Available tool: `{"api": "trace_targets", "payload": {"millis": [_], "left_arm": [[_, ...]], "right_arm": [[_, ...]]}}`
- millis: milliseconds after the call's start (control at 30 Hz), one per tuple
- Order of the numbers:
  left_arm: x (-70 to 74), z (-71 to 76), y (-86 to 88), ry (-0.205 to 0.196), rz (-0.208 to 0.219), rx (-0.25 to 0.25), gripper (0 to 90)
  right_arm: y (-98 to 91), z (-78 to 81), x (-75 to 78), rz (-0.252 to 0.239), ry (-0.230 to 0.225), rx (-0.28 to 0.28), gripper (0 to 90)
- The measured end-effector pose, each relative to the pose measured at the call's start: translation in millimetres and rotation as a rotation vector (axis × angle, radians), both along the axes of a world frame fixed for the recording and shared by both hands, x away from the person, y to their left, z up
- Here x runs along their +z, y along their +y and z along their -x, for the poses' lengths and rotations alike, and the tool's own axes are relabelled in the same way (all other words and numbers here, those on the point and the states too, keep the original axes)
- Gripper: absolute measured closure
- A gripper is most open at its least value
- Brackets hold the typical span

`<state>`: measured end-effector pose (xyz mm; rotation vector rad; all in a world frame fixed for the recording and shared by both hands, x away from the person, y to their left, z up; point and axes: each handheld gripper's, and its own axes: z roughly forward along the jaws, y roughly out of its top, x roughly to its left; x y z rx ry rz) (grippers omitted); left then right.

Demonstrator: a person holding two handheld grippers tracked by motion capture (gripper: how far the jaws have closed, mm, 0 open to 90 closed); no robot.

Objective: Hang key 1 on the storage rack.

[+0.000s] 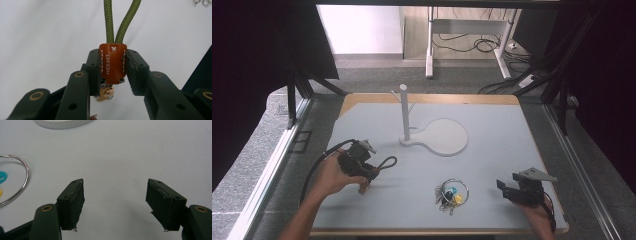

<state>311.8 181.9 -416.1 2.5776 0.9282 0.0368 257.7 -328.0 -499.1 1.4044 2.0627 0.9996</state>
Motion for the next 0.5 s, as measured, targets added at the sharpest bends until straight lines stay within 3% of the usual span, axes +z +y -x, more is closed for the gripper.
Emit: {"api": "trace_targets", "payload": {"millis": [500], "left_arm": [[23.0,-5.4,9.6,-0.045,0.057,0.048,66.5]], "right_arm": [[-2.0,0.6,0.8,-0.007,-0.007,-0.009,31.9]]}}
